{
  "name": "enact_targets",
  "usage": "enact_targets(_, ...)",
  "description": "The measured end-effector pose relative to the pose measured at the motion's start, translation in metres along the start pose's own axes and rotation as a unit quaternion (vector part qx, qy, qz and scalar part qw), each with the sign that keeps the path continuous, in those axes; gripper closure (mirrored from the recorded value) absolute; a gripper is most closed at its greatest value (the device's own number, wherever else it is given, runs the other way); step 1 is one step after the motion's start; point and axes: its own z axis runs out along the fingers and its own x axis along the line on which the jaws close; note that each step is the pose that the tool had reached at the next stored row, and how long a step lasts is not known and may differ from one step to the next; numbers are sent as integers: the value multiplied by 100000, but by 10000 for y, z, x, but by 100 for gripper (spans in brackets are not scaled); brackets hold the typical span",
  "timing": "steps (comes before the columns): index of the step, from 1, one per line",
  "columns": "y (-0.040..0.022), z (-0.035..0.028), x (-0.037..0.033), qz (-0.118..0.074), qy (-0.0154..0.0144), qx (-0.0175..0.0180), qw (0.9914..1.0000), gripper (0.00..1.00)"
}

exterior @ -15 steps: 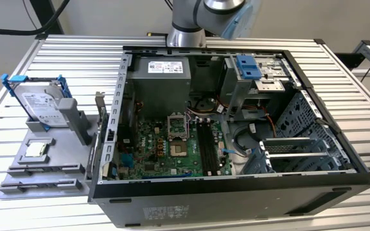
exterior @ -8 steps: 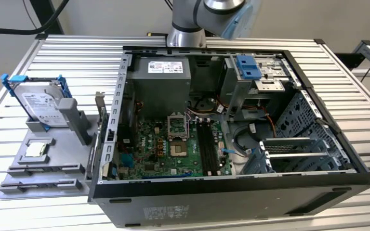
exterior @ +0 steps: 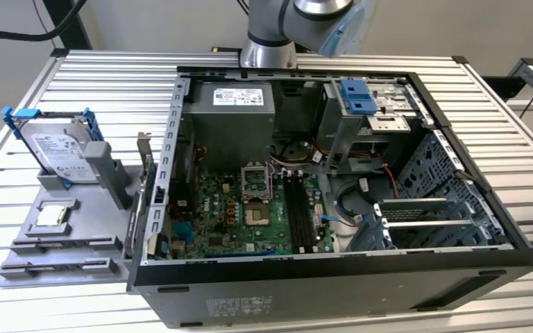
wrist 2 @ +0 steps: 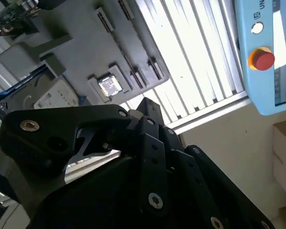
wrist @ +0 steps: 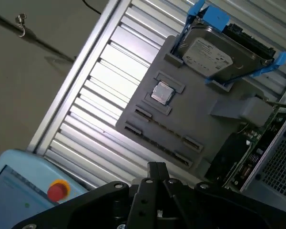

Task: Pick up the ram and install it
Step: 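Pick up the ram and move it above insertion slot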

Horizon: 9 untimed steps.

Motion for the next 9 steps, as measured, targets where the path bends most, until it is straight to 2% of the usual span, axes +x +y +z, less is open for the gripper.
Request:
enact_targets(4, 0, 2, 0, -3598, 102, -7, 99935, 100)
enact_targets(7, 0, 3, 0, -6287, 182, -13, 99802, 100)
enact_targets(9, 0, 5, 0, -8190, 232, -18, 99664, 100)
